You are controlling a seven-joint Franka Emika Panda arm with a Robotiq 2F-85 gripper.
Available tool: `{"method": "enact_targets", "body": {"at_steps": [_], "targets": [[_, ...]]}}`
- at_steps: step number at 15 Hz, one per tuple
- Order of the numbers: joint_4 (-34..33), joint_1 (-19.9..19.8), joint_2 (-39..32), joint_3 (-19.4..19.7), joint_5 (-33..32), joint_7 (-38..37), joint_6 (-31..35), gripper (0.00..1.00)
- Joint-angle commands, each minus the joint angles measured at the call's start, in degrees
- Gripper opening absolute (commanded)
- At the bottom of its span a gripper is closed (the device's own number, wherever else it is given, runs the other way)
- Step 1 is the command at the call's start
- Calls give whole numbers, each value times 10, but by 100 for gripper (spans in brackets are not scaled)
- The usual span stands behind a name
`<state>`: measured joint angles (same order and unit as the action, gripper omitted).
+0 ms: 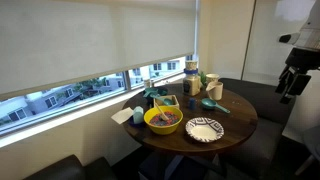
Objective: Pick up the white mug and put it in the square wooden box
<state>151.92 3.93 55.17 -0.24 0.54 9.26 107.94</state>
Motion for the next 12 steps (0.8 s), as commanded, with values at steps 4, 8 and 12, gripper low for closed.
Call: {"method": "enact_targets", "body": {"at_steps": [4, 8, 12], "targets": [[5, -21, 15, 12, -77, 36, 47, 100], [-9, -59, -4, 55, -200, 95, 103, 100], [-43, -58, -44, 160, -194, 166, 160, 100]]}}
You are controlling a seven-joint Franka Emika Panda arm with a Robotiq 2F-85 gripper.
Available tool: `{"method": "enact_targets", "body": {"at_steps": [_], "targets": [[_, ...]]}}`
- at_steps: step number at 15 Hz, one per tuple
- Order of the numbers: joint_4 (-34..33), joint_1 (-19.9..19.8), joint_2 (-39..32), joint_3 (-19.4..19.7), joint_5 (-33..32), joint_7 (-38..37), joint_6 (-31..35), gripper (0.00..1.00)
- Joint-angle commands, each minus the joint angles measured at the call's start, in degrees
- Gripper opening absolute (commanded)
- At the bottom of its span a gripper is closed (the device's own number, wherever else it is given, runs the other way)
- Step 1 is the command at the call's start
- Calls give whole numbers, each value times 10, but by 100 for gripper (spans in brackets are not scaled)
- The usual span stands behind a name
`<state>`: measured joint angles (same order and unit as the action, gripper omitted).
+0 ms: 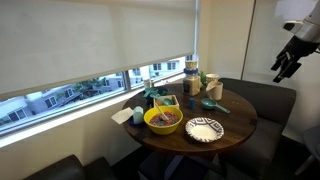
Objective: Pick up the white mug and put it in the square wooden box
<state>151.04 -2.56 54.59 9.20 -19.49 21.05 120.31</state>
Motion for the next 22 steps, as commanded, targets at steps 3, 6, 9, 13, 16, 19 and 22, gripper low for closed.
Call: {"method": "enact_targets", "body": {"at_steps": [3, 6, 9, 13, 16, 19, 22], "targets": [[-77, 9, -92, 138, 53, 53, 91, 100], [-121, 29, -150, 167, 133, 26, 126, 100], [-103, 3, -138, 152, 132, 51, 124, 100], [-115, 7, -153, 151, 138, 43, 125, 100], [-116, 7, -153, 151, 139, 43, 125, 100], [-111, 17, -182, 132, 157, 4, 146, 100], [-117, 46, -247, 95, 182, -11, 175, 100]]}}
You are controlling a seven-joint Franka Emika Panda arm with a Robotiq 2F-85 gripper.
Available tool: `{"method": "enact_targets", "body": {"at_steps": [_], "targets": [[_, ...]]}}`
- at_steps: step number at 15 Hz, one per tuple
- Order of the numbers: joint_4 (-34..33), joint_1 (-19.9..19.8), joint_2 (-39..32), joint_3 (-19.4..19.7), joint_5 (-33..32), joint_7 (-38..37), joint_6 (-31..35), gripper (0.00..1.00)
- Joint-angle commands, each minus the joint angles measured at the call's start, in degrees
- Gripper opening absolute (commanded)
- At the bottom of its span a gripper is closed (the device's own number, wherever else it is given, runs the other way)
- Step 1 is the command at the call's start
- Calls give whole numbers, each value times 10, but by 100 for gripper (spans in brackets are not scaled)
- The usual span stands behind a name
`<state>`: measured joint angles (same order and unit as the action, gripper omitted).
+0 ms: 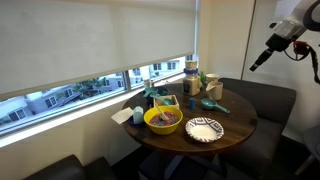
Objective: Pick up the white mug and put it in the square wooden box
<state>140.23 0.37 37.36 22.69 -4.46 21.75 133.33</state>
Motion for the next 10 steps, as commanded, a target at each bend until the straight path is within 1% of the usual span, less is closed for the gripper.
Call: {"method": "enact_targets", "body": {"at_steps": [1, 2, 3, 4, 6, 8, 10], "targets": [[-17, 22, -104, -56, 30, -19, 62, 100], [-29, 30, -134, -67, 30, -14, 83, 100], [-44, 29, -168, -81, 18, -12, 108, 100], [-64, 33, -200, -86, 18, 0, 117, 100], [-99, 35, -253, -91, 25, 29, 119, 100], [-134, 31, -297, -90, 42, 70, 108, 100], [-164, 16, -327, -93, 57, 99, 99, 100]]}}
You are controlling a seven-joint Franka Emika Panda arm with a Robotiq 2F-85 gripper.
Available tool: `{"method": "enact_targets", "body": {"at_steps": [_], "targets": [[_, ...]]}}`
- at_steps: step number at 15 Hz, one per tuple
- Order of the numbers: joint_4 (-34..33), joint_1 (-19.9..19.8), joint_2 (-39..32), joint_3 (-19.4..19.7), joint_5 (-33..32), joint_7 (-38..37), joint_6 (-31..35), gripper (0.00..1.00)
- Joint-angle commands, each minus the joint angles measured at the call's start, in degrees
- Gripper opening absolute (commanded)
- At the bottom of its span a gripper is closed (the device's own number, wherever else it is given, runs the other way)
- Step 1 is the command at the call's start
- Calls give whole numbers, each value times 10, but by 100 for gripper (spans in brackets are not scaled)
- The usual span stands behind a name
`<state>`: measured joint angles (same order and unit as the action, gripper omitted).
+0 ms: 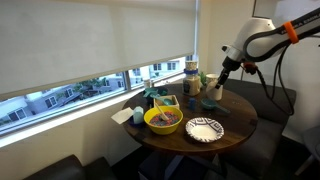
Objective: Pick up the white mug and put it in the square wooden box
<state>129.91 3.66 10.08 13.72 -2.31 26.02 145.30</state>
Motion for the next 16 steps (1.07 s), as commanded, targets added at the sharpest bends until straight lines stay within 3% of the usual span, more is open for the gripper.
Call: {"method": "enact_targets", "body": {"at_steps": [1, 4, 5, 7, 16], "targets": [[-73, -24, -67, -6, 46, 71, -26, 100], [-94, -40, -100, -18, 100, 114, -25, 97], [-101, -46, -107, -23, 113, 118, -35, 74], [-111, -59, -113, -32, 103, 111, -65, 69], [-151, -93, -105, -41, 18, 74, -172, 4]]}}
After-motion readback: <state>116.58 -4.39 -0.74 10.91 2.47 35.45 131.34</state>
